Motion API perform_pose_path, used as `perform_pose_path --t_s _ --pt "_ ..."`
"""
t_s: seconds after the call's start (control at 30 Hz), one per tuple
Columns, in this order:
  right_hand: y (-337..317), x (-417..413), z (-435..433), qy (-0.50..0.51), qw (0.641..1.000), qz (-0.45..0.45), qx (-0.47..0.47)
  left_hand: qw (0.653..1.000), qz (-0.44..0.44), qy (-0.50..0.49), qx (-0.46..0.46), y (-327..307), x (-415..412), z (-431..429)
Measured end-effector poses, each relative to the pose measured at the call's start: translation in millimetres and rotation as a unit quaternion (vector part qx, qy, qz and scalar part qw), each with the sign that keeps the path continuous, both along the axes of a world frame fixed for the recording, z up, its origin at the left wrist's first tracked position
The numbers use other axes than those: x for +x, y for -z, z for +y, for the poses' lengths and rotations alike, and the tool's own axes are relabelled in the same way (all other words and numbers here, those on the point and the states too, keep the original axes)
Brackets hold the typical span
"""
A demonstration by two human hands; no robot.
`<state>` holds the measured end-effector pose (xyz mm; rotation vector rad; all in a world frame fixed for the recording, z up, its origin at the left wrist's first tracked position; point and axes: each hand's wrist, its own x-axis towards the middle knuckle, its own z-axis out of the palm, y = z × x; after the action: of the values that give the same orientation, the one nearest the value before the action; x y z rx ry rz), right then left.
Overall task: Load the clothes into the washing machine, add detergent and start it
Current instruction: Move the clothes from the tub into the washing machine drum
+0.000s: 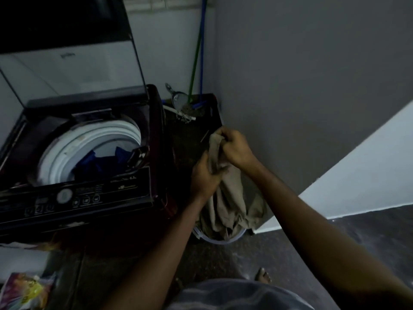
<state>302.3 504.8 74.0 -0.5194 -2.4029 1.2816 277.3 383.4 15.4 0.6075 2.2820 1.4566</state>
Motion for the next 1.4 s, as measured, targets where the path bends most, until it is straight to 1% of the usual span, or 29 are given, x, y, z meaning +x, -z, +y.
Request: perform_pose_path --t_s 0.1,0.17,0.23,0.27,0.37,0.4,0.47,0.53,0.57,0.63,0.67,0.7,0.77,0.8,0.83,0.87,0.9,0.93,0.97,1.03,1.07,1.1,1.17,1.23,1.3,1.33,1.4 --pt "-30 -12 -2 -0.012 0.996 0.058 -0.068 0.996 0.042 -0.067 0.041 -21 -11 5" --pt "-40 -8 -3 -0.033 0.989 0.093 -0.109 0.991 0.058 -0.11 0.043 -35 -24 10" --pt "-37 4 1 -0.047 0.988 0.104 -0.1 0.987 0.071 -0.134 0.048 -48 -35 13" --pt "-29 12 5 -0.045 0.992 0.084 -0.088 0.987 0.073 -0.136 0.052 -56 -40 13" --pt "12 34 13 -0.03 0.994 -0.054 -0.095 0.984 0.065 -0.15 0.077 -80 -46 18" --pt "27 37 11 -0.044 0.992 -0.079 -0.089 0.981 0.055 -0.155 0.106 -89 -44 20" --pt "50 34 1 -0.056 0.991 -0.077 -0.091 0.971 0.002 -0.148 0.186 -107 -39 23" --pt "55 27 -9 -0.002 0.992 -0.066 -0.112 0.959 -0.053 -0.141 0.239 -117 -39 21" --pt "55 24 -9 0.031 0.994 -0.054 -0.095 0.952 -0.074 -0.147 0.258 -118 -42 16" --pt "54 23 0 0.059 0.997 -0.012 -0.056 0.939 -0.121 -0.172 0.271 -111 -54 1" --pt "51 25 9 0.073 0.996 -0.002 -0.058 0.944 -0.14 -0.178 0.24 -102 -62 -9" --pt "47 28 17 0.089 0.994 0.006 -0.07 0.958 -0.143 -0.175 0.177 -90 -67 -18" --pt "33 35 33 0.118 0.989 0.029 -0.09 0.983 -0.105 -0.146 0.031 -67 -73 -35" --pt "25 39 41 0.134 0.986 0.047 -0.088 0.987 -0.072 -0.142 -0.031 -57 -73 -38" --pt "15 41 47 0.141 0.985 0.065 -0.081 0.986 -0.037 -0.146 -0.064 -52 -74 -39" --pt "6 39 50 0.142 0.985 0.071 -0.071 0.986 0.003 -0.147 -0.078 -49 -73 -41" --pt "-5 35 52 0.14 0.986 0.072 -0.059 0.987 0.051 -0.126 -0.084 -53 -72 -38" --pt "-16 28 52 0.131 0.988 0.065 -0.044 0.99 0.084 -0.081 -0.083 -58 -71 -34" --pt "-26 19 48 0.113 0.992 0.06 -0.024 0.993 0.092 -0.023 -0.066 -62 -69 -29" --pt "-44 0 29 0.071 0.995 0.063 0.02 0.995 0.05 0.088 0.005 -70 -61 -16" --pt "-54 -7 16 0.052 0.996 0.072 0.031 0.993 0.028 0.109 0.036 -70 -56 -9" --pt "-63 -14 5 0.036 0.995 0.085 0.037 0.994 0.011 0.098 0.051 -70 -53 -2" --pt "-80 -24 -7 -0.004 0.995 0.097 0.032 0.997 -0.01 0.022 0.08 -71 -50 9" --pt "-94 -24 -5 -0.077 0.993 0.094 0.003 0.989 -0.033 -0.06 0.133 -80 -52 16" --pt "-96 -10 7 -0.133 0.988 0.07 -0.026 0.981 -0.042 -0.121 0.145 -87 -60 20" --pt "-89 0 14 -0.13 0.989 0.056 -0.034 0.976 -0.056 -0.138 0.16 -90 -63 19" --pt "-65 23 30 -0.086 0.994 0.028 -0.066 0.956 -0.11 -0.156 0.224 -98 -68 18"
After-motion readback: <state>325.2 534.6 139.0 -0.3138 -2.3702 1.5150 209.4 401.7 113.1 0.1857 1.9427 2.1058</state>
